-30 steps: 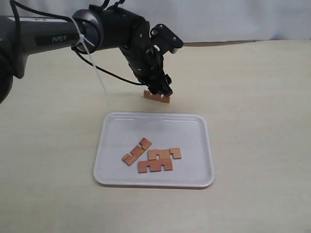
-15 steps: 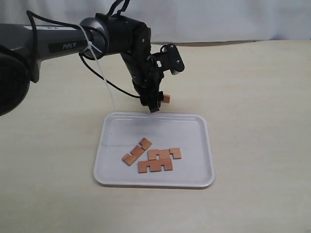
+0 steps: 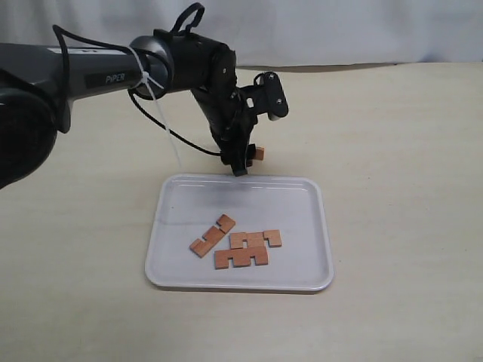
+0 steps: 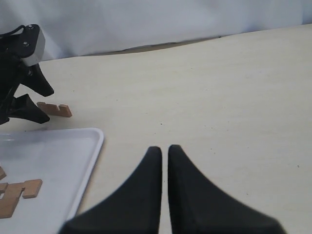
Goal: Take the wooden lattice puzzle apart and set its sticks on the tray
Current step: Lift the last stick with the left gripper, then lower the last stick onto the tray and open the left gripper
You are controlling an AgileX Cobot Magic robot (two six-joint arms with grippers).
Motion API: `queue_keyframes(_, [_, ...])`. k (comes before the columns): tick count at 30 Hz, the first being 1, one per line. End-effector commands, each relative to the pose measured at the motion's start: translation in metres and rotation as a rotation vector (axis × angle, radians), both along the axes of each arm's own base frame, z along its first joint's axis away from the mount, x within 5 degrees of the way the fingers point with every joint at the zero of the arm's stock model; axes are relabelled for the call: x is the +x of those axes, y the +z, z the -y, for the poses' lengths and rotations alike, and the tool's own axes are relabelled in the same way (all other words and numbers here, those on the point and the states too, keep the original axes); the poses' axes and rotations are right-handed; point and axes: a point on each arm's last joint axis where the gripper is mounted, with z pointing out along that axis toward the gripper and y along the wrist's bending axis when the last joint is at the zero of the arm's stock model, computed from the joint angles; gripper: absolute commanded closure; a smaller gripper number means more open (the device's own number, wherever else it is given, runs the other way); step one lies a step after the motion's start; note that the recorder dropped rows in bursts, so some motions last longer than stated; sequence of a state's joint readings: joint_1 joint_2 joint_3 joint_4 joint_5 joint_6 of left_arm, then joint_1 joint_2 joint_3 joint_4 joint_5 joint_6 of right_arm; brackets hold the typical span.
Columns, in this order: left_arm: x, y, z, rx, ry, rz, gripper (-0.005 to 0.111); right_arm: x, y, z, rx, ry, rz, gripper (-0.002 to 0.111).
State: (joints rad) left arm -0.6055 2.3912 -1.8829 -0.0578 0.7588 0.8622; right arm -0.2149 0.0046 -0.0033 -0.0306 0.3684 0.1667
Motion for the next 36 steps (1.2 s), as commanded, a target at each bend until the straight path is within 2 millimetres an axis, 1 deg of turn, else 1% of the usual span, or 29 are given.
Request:
queue_keyframes(1, [0.003, -0.004, 0.003, -0.035, 0.01, 0.013, 0.043, 0.0, 0.0, 0.0, -0.008, -0.001, 0.004, 0.104])
queue_keyframes(3, [0.003, -0.006, 0.003, -0.035, 0.011, 0.01, 0.049, 0.0, 0.0, 0.0, -0.008, -0.001, 0.004, 0.104])
queue_keyframes(6, [0.003, -0.008, 0.003, -0.033, 0.013, 0.006, 0.069, 0.0, 0.0, 0.0, -0.008, -0.001, 0.004, 0.104])
queue_keyframes(7, [0.003, -0.008, 0.003, -0.034, 0.013, 0.008, 0.079, 0.0, 0.0, 0.0, -0.008, -0.001, 0.004, 0.104])
queue_keyframes(9, [0.004, -0.008, 0.003, -0.025, 0.006, 0.022, 0.093, 0.0, 0.0, 0.0, -0.008, -0.001, 0.004, 0.104])
queue_keyframes(11, [0.006, -0.007, 0.003, -0.021, 0.0, 0.039, 0.106, 0.0, 0.0, 0.0, -0.008, -0.001, 0.004, 0.104])
queue_keyframes(16, [0.005, -0.007, 0.002, -0.016, 0.006, 0.029, 0.107, 0.0, 0.0, 0.0, -0.008, -0.001, 0.004, 0.104])
queue_keyframes(18, [0.001, -0.002, 0.003, -0.017, 0.005, 0.011, 0.107, 0.0, 0.0, 0.0, -0.008, -0.001, 0.004, 0.104])
queue_keyframes(20, [-0.003, 0.009, 0.006, -0.024, 0.016, 0.005, 0.107, 0.0, 0.0, 0.0, -0.008, -0.001, 0.004, 0.104])
queue_keyframes(21, [-0.007, 0.02, 0.008, -0.033, 0.014, 0.003, 0.107, 0.0, 0.0, 0.0, -0.008, -0.001, 0.004, 0.104])
queue_keyframes(23, [-0.017, 0.035, 0.014, -0.043, 0.003, -0.027, 0.107, 0.0, 0.0, 0.0, -0.008, -0.001, 0.004, 0.104])
queue_keyframes(25, [-0.033, 0.049, 0.022, -0.039, -0.025, -0.068, 0.107, 0.0, 0.0, 0.0, -0.008, -0.001, 0.004, 0.104])
queue_keyframes(27, [-0.051, 0.055, 0.032, -0.007, -0.066, -0.121, 0.107, 0.0, 0.0, 0.0, -0.008, -0.001, 0.004, 0.104])
queue_keyframes(29, [-0.07, 0.055, 0.041, 0.044, -0.114, -0.177, 0.107, 0.0, 0.0, 0.0, -0.008, -0.001, 0.004, 0.104])
queue_keyframes(31, [-0.081, 0.05, 0.047, 0.089, -0.118, -0.186, 0.107, 0.0, 0.0, 0.0, -0.008, -0.001, 0.004, 0.104])
queue_keyframes(34, [-0.091, 0.038, 0.049, 0.153, -0.097, -0.172, 0.107, 0.0, 0.0, 0.0, -0.008, -0.001, 0.004, 0.104])
queue_keyframes(36, [-0.095, 0.032, 0.048, 0.168, -0.069, -0.178, 0.107, 0.0, 0.0, 0.0, -0.008, -0.001, 0.004, 0.104])
